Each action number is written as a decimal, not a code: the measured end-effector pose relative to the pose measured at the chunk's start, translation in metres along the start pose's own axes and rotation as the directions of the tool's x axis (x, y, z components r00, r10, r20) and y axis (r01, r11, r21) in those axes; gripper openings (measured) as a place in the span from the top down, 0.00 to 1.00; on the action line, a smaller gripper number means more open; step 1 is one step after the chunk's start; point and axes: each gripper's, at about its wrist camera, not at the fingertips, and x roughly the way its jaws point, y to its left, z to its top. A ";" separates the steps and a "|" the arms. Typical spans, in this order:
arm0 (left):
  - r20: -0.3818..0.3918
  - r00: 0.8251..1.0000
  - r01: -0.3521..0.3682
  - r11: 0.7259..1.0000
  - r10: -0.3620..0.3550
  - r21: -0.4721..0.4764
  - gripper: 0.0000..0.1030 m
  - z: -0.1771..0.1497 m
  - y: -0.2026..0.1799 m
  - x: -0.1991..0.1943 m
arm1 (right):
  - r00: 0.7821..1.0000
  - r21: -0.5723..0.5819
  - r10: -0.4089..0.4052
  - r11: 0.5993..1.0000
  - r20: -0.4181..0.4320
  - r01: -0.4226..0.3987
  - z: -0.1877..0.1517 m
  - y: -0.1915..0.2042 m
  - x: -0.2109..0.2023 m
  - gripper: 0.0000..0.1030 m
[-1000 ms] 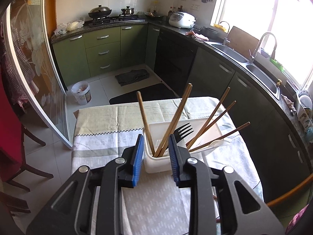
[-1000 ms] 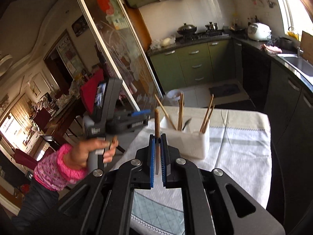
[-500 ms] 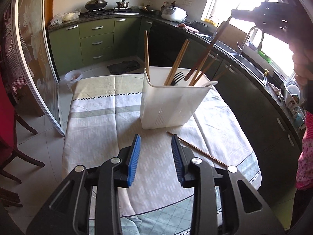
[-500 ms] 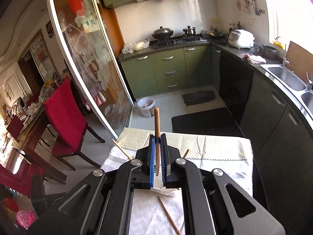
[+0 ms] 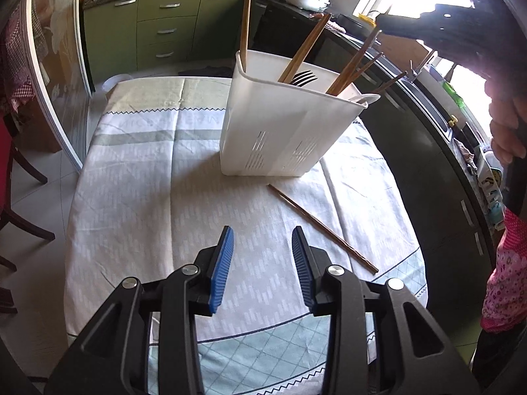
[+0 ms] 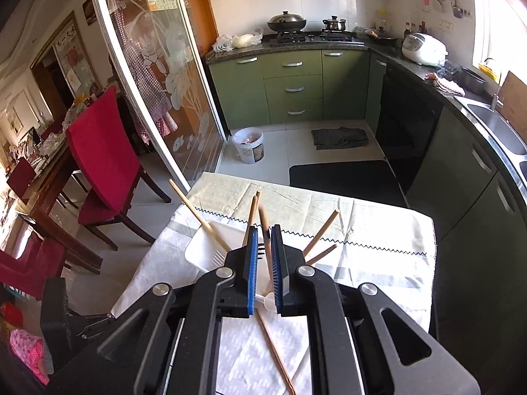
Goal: Organize utensils
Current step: 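Move the left gripper to the last loose chopstick and grasp it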
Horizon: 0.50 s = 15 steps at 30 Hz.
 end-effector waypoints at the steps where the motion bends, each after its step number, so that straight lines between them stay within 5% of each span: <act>1: -0.004 1.000 -0.002 1.000 0.002 -0.016 0.66 0.000 -0.002 0.005 | 1.000 -0.006 0.010 1.000 0.012 -0.009 -0.002 -0.001 -0.006 0.92; 9: -0.113 0.993 -0.017 0.967 -0.012 -0.255 0.65 -0.002 -0.020 0.068 | 0.993 -0.088 0.096 0.992 0.074 -0.089 -0.042 0.000 -0.069 0.88; 15: -0.170 0.985 -0.109 0.908 0.043 -0.404 0.65 0.005 -0.035 0.112 | 0.990 -0.124 0.134 0.984 0.050 -0.127 -0.096 -0.026 -0.089 0.80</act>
